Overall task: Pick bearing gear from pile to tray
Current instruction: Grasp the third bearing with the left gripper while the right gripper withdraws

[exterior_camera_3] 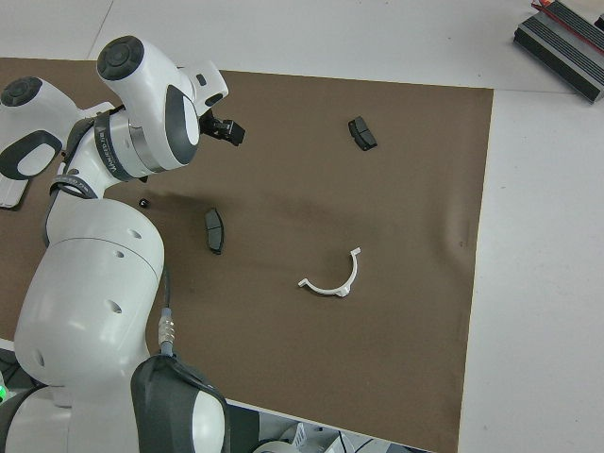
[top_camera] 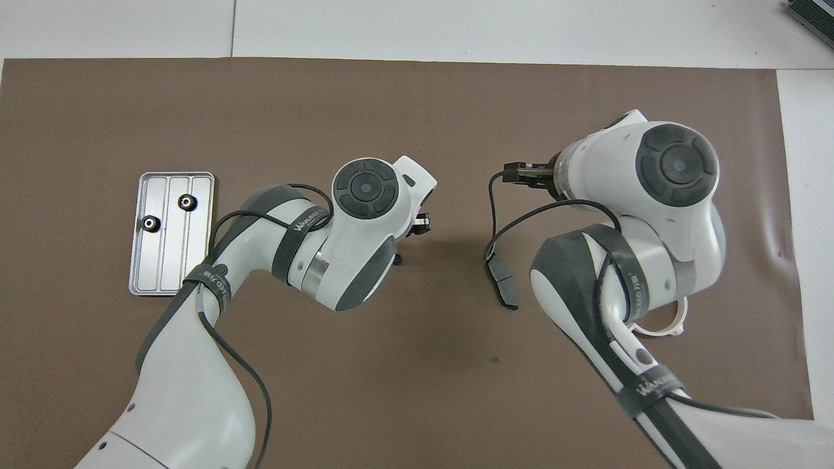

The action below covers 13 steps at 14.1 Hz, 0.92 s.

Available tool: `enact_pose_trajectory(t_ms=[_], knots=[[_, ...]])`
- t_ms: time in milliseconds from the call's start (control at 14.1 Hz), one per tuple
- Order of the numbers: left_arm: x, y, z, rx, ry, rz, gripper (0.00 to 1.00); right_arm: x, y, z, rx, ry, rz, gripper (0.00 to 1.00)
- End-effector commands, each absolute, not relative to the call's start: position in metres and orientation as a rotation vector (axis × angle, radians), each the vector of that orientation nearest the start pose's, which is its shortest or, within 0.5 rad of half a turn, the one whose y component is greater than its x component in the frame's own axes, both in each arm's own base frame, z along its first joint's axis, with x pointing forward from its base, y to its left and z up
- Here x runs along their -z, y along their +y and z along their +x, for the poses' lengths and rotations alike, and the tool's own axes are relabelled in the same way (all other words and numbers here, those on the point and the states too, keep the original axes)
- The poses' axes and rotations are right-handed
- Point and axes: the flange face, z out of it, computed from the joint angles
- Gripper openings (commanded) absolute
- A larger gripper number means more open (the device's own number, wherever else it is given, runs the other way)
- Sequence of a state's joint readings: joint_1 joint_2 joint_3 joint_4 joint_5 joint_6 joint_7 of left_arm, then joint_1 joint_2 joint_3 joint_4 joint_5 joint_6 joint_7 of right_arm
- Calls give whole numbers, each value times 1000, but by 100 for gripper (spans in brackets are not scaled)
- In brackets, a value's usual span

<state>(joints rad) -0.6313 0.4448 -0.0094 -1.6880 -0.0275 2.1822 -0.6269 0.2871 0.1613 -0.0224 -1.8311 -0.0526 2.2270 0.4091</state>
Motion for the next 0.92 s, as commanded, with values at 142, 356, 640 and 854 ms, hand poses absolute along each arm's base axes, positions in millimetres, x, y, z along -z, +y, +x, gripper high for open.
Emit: enact_pose_trajectory(t_ms=[142,356,640,854], knots=[[-332,-410,527,-2,-21,-3159,51,-526,88,587,346,157,-3131,100],[-322,-411,516,-25,-34,-3144,51,-560,45,582,258,196,-3161,100],[-305,-407,500,-7,-57,-3151,51,-606,-9,571,156,213,-3170,100],[-305,-410,498,2,-79,-3156,50,-637,-26,544,105,249,-3171,100]])
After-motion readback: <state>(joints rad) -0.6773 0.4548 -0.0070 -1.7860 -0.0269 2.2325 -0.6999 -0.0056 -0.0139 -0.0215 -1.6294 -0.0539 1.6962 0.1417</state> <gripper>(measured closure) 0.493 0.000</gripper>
